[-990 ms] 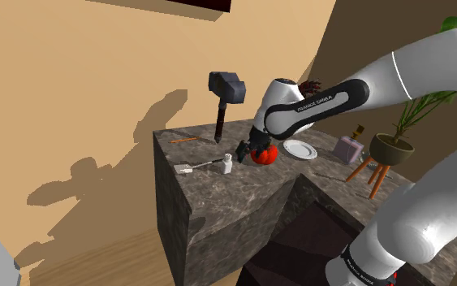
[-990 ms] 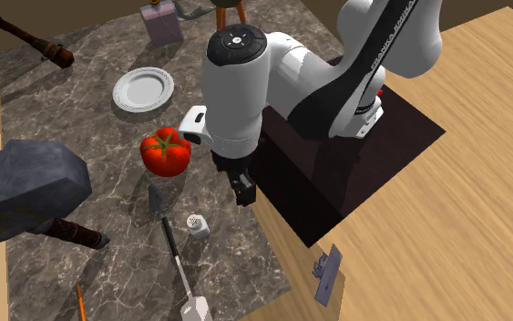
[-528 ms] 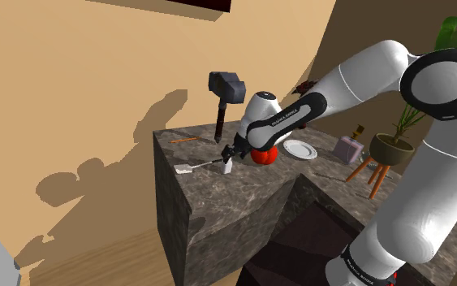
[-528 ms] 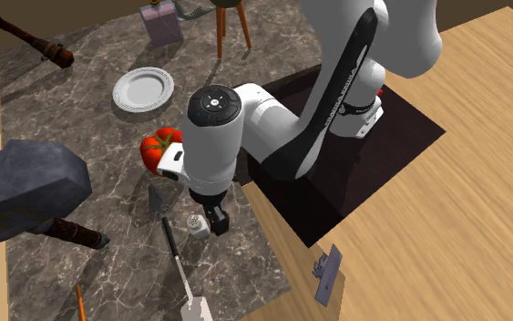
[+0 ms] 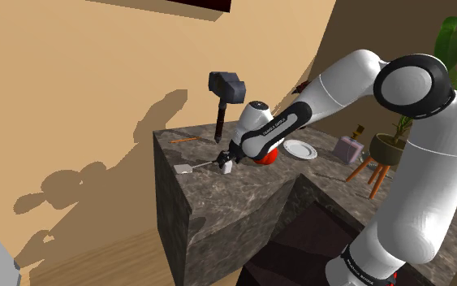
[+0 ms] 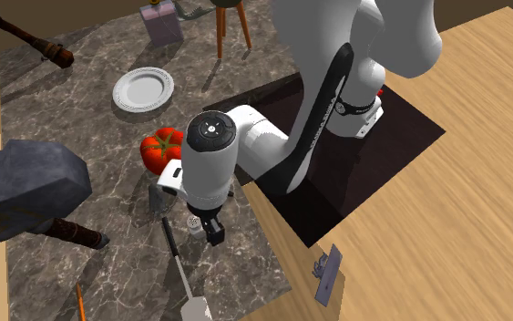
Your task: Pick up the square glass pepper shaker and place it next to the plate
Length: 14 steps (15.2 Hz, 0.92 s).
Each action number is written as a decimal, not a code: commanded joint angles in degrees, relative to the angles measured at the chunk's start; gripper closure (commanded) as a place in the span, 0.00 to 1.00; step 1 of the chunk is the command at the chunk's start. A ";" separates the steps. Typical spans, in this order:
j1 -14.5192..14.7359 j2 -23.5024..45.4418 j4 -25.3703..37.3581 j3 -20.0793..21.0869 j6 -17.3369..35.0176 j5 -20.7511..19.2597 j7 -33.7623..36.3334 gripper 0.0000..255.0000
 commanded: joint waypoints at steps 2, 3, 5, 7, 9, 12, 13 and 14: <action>-0.07 1.25 0.46 -0.13 0.83 -0.12 -0.07 0.00; -0.07 1.25 0.46 -0.13 0.83 -0.12 -0.07 0.00; -0.07 1.25 0.46 -0.13 0.83 -0.12 -0.07 0.00; -0.07 1.25 0.46 -0.13 0.83 -0.12 -0.07 0.00; -0.07 1.24 0.45 -0.13 0.82 -0.12 -0.07 1.00; -0.07 1.23 0.45 -0.13 0.82 -0.12 -0.07 1.00; -0.07 1.22 0.44 -0.13 0.82 -0.12 -0.07 1.00; -0.07 1.22 0.44 -0.13 0.82 -0.12 -0.07 1.00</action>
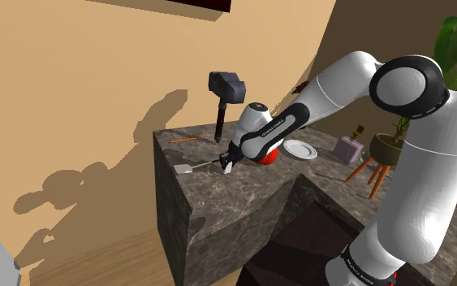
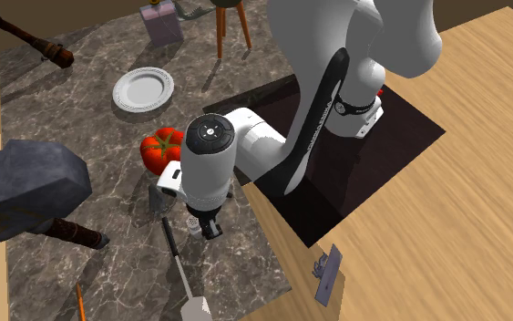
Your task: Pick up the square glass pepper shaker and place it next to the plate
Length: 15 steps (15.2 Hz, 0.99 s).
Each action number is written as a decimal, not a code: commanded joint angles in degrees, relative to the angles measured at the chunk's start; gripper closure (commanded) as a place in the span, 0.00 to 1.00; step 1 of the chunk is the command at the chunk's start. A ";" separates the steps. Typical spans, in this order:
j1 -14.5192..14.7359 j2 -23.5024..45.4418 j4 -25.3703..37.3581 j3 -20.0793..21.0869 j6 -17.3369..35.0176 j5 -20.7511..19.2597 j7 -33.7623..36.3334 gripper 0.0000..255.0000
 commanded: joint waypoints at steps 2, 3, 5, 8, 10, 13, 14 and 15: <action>0.04 0.04 0.01 0.03 -0.01 -0.01 0.02 1.00; 0.04 0.07 0.03 0.03 0.00 -0.01 0.02 1.00; -0.05 -0.65 0.01 0.13 -0.69 0.17 -0.15 1.00; -0.24 -2.66 0.11 0.42 -2.80 0.65 -0.56 1.00; -0.34 -3.96 0.24 0.58 -4.23 0.97 -0.83 1.00; -0.46 -5.83 0.54 0.77 -6.39 1.42 -1.21 1.00; -0.49 -6.44 0.66 0.82 -7.12 1.56 -1.33 1.00; -0.51 -7.04 0.80 0.87 -7.85 1.70 -1.45 1.00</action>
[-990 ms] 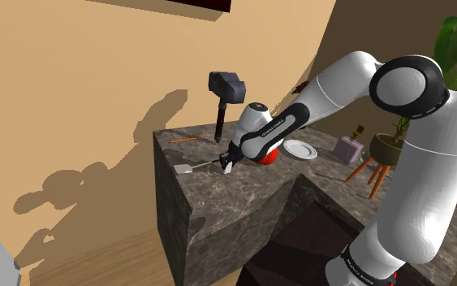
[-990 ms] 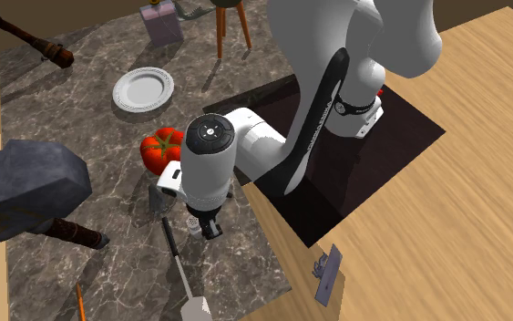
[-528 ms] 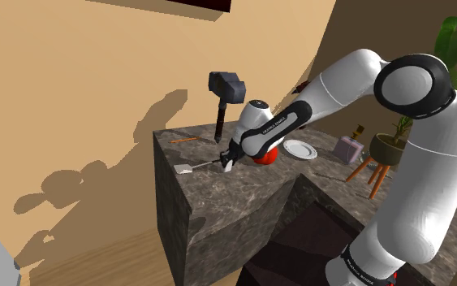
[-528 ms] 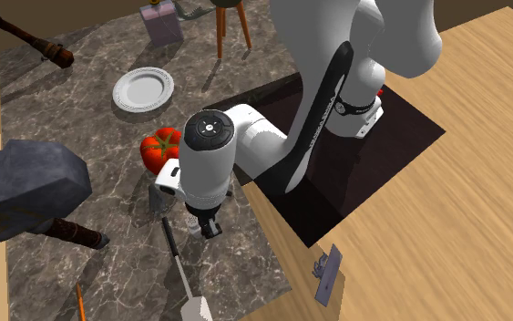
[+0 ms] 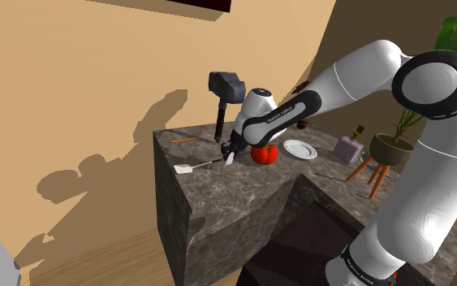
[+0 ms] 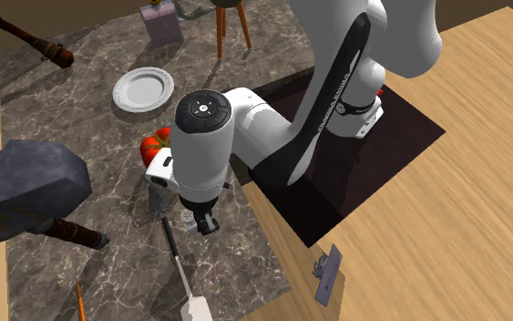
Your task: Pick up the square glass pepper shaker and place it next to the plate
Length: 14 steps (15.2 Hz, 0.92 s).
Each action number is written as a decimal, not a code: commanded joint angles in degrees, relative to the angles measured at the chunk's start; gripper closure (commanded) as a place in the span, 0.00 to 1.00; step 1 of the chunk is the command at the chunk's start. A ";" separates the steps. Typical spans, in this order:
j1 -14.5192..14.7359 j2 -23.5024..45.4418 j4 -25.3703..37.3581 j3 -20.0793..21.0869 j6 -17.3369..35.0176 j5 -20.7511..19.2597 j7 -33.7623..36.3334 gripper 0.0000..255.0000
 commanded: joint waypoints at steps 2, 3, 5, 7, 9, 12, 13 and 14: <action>-0.08 -1.73 0.29 0.12 -2.04 0.40 -0.35 1.00; -0.10 -2.29 0.47 0.15 -2.78 0.53 -0.46 1.00; -0.12 -3.39 0.86 0.21 -4.26 0.77 -0.66 1.00; -0.14 -4.45 1.30 0.26 -5.76 0.99 -0.84 1.00; -0.15 -5.46 1.79 0.29 -7.26 1.19 -1.02 1.00; -0.15 -6.90 2.62 0.32 -9.52 1.47 -1.25 1.00; -0.15 -7.36 2.92 0.33 -10.27 1.55 -1.32 1.00; -0.15 -7.80 3.24 0.33 -11.03 1.63 -1.39 1.00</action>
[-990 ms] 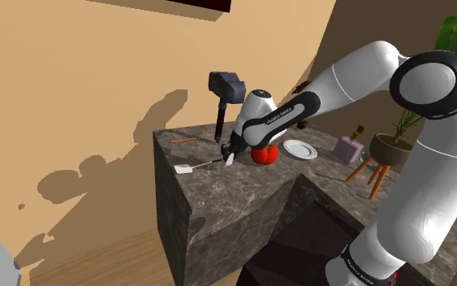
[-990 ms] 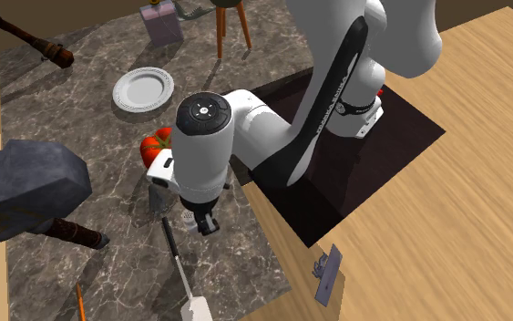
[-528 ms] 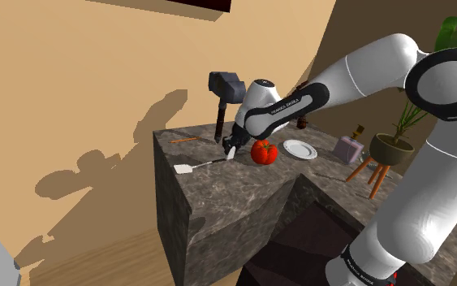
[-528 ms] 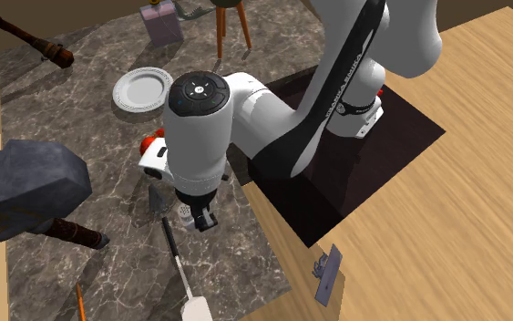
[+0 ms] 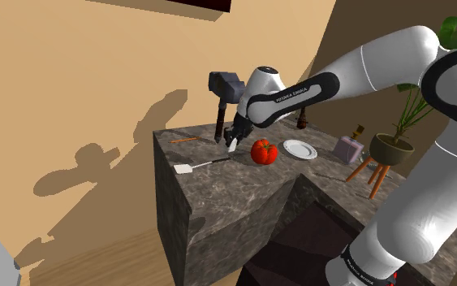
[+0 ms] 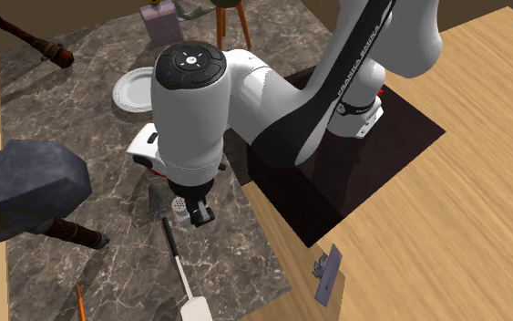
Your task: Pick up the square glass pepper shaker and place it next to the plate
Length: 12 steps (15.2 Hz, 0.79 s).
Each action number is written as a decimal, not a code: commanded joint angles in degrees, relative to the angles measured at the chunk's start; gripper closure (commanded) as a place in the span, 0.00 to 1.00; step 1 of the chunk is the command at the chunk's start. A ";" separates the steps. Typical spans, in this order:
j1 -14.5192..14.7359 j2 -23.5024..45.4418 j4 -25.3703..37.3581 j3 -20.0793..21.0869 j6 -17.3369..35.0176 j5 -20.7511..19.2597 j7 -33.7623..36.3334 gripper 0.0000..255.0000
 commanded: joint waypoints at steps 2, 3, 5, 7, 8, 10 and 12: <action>-0.04 -1.16 1.06 -0.03 -2.24 0.25 -0.31 1.00; -0.04 -1.56 1.41 -0.03 -3.00 0.32 -0.37 1.00; -0.03 -2.35 2.15 -0.03 -4.52 0.45 -0.48 1.00; -0.03 -2.83 2.64 -0.03 -5.48 0.53 -0.55 1.00; -0.57 -4.08 1.14 -0.63 -5.21 1.01 -2.02 1.00; -1.62 -6.50 -1.67 -1.95 -4.78 1.90 -4.99 1.00; -2.65 -8.79 -4.24 -3.41 -4.50 2.65 -8.00 1.00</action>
